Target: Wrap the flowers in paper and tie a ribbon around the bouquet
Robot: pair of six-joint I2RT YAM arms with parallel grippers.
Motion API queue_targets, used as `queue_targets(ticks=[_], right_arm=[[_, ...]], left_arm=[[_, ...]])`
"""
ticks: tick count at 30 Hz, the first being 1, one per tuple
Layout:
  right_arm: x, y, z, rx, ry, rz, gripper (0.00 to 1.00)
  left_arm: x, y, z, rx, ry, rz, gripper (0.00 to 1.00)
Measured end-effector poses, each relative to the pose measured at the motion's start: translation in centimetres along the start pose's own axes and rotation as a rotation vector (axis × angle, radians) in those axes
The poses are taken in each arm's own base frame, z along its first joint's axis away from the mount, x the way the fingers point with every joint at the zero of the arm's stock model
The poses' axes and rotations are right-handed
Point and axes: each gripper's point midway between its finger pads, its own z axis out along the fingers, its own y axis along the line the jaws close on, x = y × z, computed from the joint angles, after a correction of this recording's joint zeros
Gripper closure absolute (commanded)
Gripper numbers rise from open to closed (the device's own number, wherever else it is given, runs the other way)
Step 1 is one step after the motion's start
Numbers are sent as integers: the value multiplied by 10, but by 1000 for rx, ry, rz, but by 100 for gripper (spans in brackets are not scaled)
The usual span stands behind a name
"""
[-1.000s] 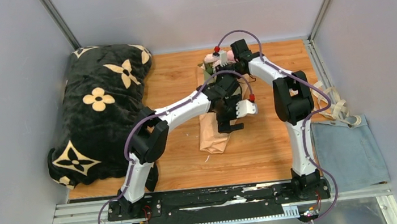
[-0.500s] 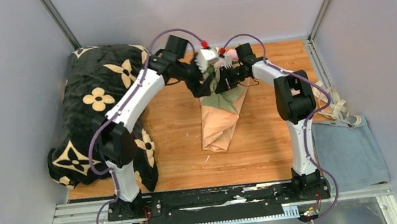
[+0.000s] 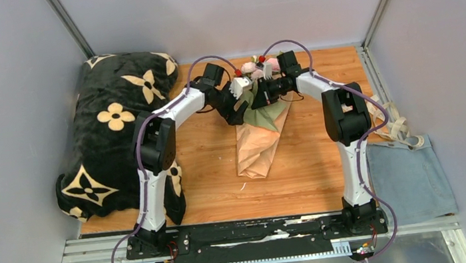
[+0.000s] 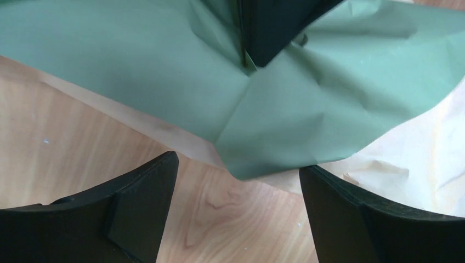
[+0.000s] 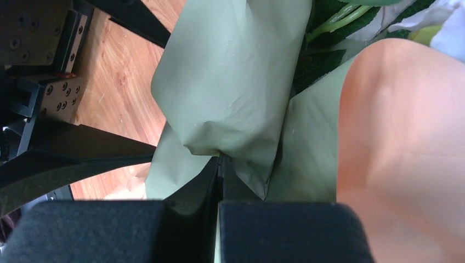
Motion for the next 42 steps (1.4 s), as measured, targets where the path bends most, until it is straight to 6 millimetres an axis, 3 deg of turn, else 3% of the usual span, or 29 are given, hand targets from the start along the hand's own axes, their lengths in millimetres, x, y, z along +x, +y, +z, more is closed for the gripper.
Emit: queue_targets(ticks=[9,12,19,30,32,37,42], right_arm=[[-2,-1,-2,-11,-19,24,100],[-4,-1,-3,-12,-26,31,100],[-2,-2,-2,-17,-29,38,100],[-3,-2,-2,-18,-33,42,99],[-3,-1,-3,-18,-33,44,89],[-3,-1,-8,11,-37,54,52],[-2,4,-36,82,-81,120,43]], left_arm=[[-32,10,4,-11,-94,16,31],[-45,10,6,9,-127,20,33],[-54,1,8,70,-160,13,35],[-65,-14,3,149,-195,-18,100],[-65,-14,3,149,-195,-18,100],[-63,-16,3,153,-187,-47,100],[-63,-17,4,143,-175,-93,100]])
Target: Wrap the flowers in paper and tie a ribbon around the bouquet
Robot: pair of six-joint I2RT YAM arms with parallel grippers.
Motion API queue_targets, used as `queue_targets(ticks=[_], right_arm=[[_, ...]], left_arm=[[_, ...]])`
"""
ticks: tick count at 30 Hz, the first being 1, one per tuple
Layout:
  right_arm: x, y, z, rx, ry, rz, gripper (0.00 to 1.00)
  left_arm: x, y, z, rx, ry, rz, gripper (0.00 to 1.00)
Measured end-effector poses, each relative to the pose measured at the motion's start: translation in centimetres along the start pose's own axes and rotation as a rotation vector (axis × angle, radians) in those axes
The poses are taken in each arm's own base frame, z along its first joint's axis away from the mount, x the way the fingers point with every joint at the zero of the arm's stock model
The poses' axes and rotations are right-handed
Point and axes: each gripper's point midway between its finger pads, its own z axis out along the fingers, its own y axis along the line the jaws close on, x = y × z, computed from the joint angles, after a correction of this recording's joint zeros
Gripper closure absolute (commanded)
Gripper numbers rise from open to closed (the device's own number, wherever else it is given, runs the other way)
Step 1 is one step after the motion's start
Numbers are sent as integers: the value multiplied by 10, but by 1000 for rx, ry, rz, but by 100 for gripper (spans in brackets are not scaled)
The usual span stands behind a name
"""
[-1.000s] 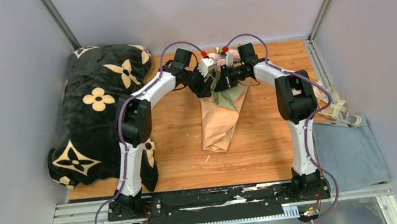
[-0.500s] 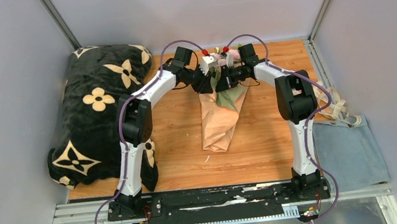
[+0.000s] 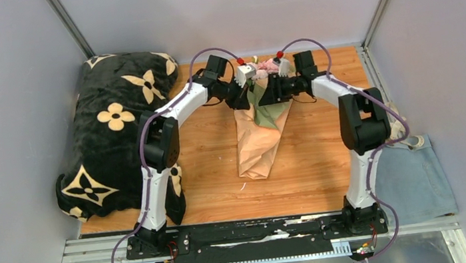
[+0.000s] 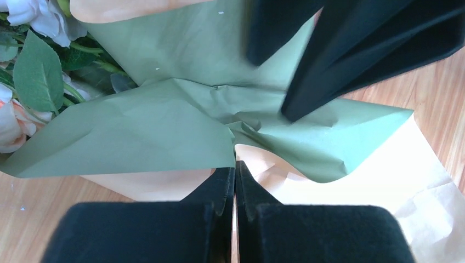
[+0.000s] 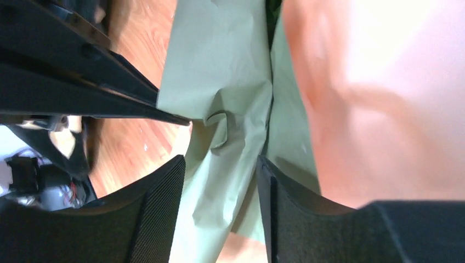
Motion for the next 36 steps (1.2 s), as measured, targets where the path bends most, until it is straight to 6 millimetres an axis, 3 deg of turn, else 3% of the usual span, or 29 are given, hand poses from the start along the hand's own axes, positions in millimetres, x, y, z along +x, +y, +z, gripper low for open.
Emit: queue_targets(ticks=[4,7,13,19,24,26,30,33,36], right_arm=[[-1,-9,-42,89,-97,88,43],[0,-32,-55,157,-130,139,49],[35,-80,-23,205,-43,243,66],[27,-89,-16,195,-42,248,69],[28,-89,-16,194,-39,242,67],[27,-88,-17,195,-38,233,66],[26,-85,-26,229,-37,228,60],[21,-80,-44,296,-63,222,56],[9,-72,-68,365,-115,196,49]], left_arm=[[-2,-3,4,-17,4,-14,100],[-6,-10,9,-14,4,-25,100],[-34,-35,16,13,-30,-34,100],[-81,-58,16,30,-119,-27,100],[-109,-44,25,-27,-207,-25,100],[-105,-30,38,-65,-212,-43,100],[-70,-4,69,-119,-160,-104,100],[-48,6,84,-138,-124,-145,100],[-47,8,86,-146,-127,-154,100]])
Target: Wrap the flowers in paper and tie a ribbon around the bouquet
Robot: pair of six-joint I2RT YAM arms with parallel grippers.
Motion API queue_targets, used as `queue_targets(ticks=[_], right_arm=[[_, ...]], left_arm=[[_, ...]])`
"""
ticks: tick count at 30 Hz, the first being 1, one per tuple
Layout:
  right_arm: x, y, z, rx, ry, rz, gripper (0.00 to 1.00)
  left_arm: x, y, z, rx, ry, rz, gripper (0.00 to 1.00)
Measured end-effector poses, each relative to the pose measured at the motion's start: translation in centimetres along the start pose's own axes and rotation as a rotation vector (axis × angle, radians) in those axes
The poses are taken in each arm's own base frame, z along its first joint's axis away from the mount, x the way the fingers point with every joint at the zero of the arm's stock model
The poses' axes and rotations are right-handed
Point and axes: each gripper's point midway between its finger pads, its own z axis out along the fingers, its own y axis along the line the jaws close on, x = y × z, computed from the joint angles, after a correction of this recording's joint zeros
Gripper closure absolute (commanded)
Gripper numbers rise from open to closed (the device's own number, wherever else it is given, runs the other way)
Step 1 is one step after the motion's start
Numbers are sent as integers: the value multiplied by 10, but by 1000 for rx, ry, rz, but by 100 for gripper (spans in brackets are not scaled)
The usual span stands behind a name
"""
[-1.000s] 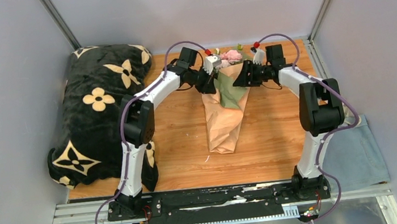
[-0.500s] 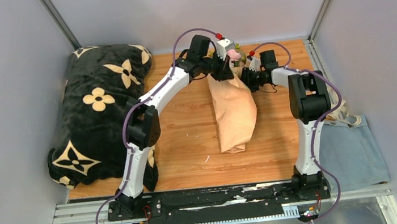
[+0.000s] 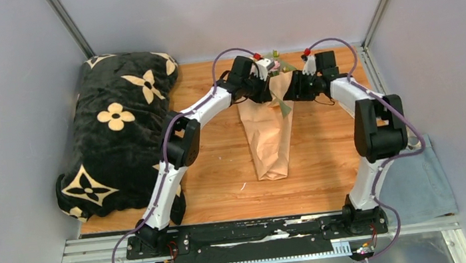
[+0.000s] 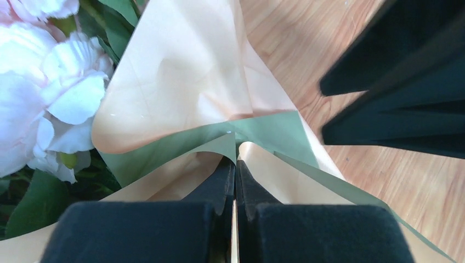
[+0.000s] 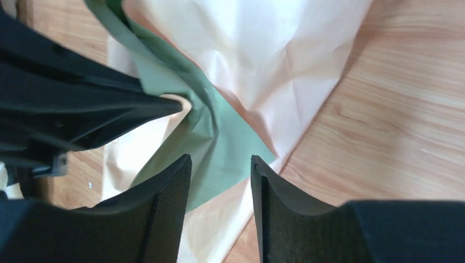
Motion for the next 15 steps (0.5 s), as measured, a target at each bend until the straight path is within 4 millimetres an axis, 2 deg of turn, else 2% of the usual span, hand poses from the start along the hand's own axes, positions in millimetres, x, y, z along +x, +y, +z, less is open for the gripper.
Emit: queue_targets(ticks=[4,8,11,15], right_arm=[[-18,13,-36,29,-100,-74,35],[-11,36,-55,-52,-140,-147,30],[-3,49,-56,-92,-129,-179,30],[15,62,-41,-106,-63,-239,36]], left_arm=[[-5,1,1,-7,-20,6,100],[-7,2,1,-10,-26,6,100],[-8,2,1,-10,-29,7,100],[-9,2,1,-11,-33,6,100]])
